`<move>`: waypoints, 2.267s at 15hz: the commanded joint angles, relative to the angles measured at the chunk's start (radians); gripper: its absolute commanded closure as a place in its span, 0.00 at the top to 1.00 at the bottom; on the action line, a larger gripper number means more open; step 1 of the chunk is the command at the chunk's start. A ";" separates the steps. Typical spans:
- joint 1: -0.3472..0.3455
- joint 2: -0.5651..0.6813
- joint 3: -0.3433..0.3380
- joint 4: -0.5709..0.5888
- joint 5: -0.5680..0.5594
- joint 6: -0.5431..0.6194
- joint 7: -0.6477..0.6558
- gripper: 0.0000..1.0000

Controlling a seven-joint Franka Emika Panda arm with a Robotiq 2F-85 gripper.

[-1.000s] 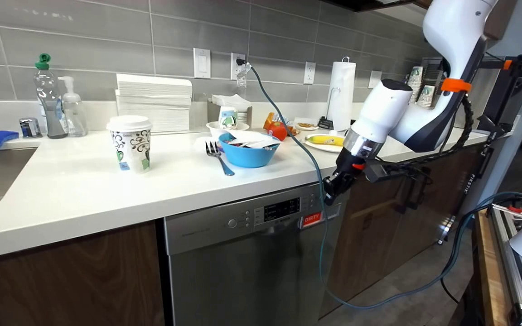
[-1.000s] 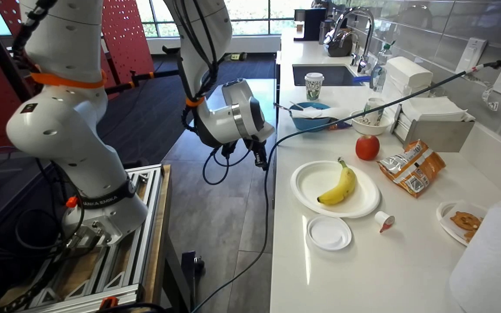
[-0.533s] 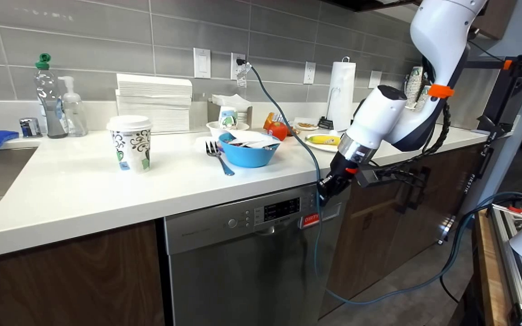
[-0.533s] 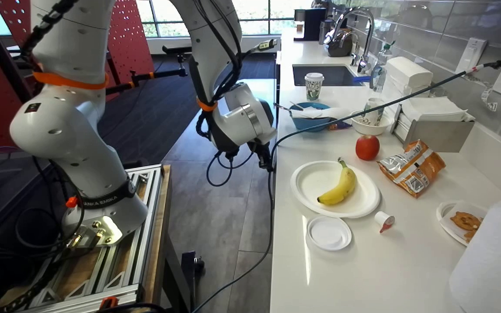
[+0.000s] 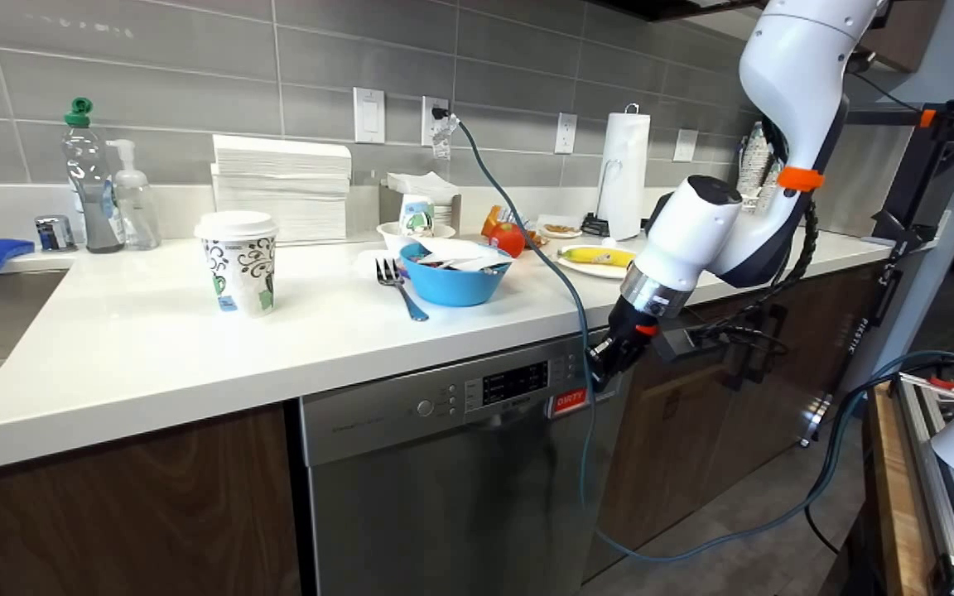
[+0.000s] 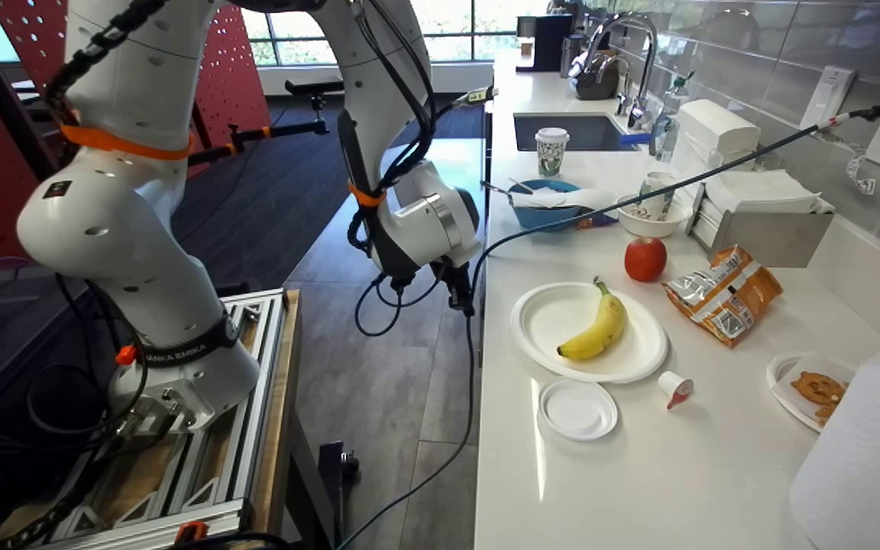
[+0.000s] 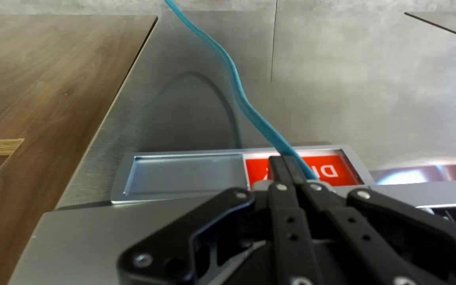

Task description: Press a button on the dishwasher.

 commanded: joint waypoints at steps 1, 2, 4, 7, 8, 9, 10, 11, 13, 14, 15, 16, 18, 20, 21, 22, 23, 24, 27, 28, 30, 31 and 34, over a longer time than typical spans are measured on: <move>-0.007 -0.019 0.006 -0.014 -0.045 -0.006 0.088 0.00; -0.009 -0.025 0.004 -0.024 -0.036 -0.003 0.085 0.00; -0.013 -0.043 0.000 -0.046 -0.021 0.002 0.082 0.00; -0.025 -0.081 0.001 -0.072 -0.029 0.016 0.097 0.00; -0.030 -0.098 0.003 -0.076 -0.042 0.024 0.112 0.00; -0.033 -0.112 0.004 -0.081 -0.045 0.029 0.117 0.00; -0.036 -0.130 0.007 -0.080 -0.063 0.038 0.130 0.00; -0.040 -0.144 0.011 -0.078 -0.077 0.052 0.140 0.00; -0.045 -0.160 0.014 -0.072 -0.097 0.064 0.152 0.00; -0.047 -0.165 0.017 -0.068 -0.108 0.065 0.163 0.00; -0.049 -0.167 0.021 -0.063 -0.121 0.063 0.173 0.00; -0.049 -0.169 0.024 -0.058 -0.133 0.051 0.186 0.00; -0.051 -0.161 0.028 -0.055 -0.145 0.051 0.199 0.00; -0.051 -0.144 0.030 -0.054 -0.148 0.058 0.195 0.00; -0.050 -0.136 0.029 -0.057 -0.143 0.057 0.188 0.00; -0.050 -0.128 0.028 -0.059 -0.136 0.056 0.182 0.00; -0.049 -0.122 0.027 -0.061 -0.131 0.052 0.178 0.00; -0.050 -0.118 0.028 -0.058 -0.136 0.045 0.186 0.00; -0.056 -0.110 0.036 -0.044 -0.157 0.027 0.221 0.00; -0.058 -0.104 0.037 -0.039 -0.160 0.029 0.227 0.00; -0.060 -0.101 0.042 -0.028 -0.169 0.015 0.247 0.00; -0.063 -0.099 0.046 -0.022 -0.177 0.009 0.262 0.00; -0.067 -0.071 0.054 -0.002 -0.193 0.002 0.286 0.00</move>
